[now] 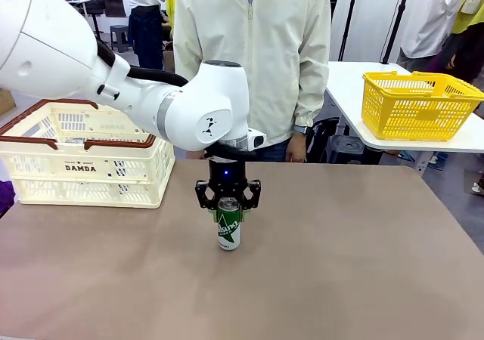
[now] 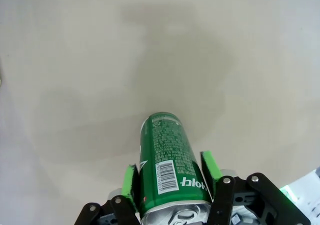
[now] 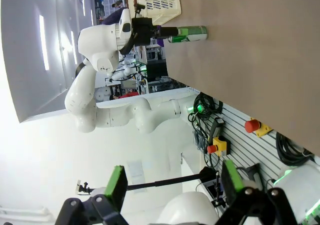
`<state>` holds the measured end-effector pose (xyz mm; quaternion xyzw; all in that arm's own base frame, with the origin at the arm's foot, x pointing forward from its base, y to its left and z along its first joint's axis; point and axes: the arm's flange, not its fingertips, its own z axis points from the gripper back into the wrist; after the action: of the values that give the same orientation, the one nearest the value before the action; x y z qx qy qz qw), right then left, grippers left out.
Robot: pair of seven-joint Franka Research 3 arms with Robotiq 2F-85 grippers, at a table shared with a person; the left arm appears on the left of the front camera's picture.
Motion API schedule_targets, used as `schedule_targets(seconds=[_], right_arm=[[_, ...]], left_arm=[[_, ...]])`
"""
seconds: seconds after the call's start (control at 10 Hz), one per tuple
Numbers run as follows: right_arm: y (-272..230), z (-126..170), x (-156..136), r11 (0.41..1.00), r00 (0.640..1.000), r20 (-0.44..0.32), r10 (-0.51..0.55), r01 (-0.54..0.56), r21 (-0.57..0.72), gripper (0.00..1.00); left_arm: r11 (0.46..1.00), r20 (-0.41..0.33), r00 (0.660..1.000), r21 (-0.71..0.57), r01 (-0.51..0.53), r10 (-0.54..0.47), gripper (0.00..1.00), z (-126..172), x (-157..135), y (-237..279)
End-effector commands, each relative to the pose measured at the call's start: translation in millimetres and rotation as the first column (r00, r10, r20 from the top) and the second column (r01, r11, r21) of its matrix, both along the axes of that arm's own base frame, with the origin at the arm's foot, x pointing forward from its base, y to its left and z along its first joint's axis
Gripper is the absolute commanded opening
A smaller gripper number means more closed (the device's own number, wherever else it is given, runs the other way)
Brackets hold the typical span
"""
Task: Place the drinks into the Shopping basket.
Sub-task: Pick up one drink and place it into the Shopping basket.
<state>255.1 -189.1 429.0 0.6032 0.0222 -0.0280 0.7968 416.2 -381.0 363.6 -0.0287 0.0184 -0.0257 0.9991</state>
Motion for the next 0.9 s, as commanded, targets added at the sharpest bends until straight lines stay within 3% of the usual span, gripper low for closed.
schedule_targets(seconds=[0.0,0.4,0.6,0.8], right_arm=[[-1.7,3.9,-1.8,1.000,1.000,-0.010,0.008,-0.008,-0.003,1.00],[-1.7,3.9,-1.8,1.000,1.000,-0.010,0.008,-0.008,-0.003,1.00],[-1.7,3.9,-1.8,1.000,1.000,-0.010,0.008,-0.008,-0.003,1.00],[-1.7,3.9,-1.8,1.000,1.000,-0.010,0.008,-0.008,-0.003,1.00]], left_arm=[[1.000,-0.039,0.999,0.021,0.006,-0.006,0.00,2.9,-4.4,-3.3],[1.000,-0.077,0.997,0.002,-0.013,0.013,0.00,4.4,-4.7,-3.6],[1.000,0.002,1.000,-0.017,-0.017,0.017,0.00,63.2,2.2,24.8],[0.999,0.122,0.992,-0.026,0.019,-0.016,0.00,158.8,16.7,66.1]])
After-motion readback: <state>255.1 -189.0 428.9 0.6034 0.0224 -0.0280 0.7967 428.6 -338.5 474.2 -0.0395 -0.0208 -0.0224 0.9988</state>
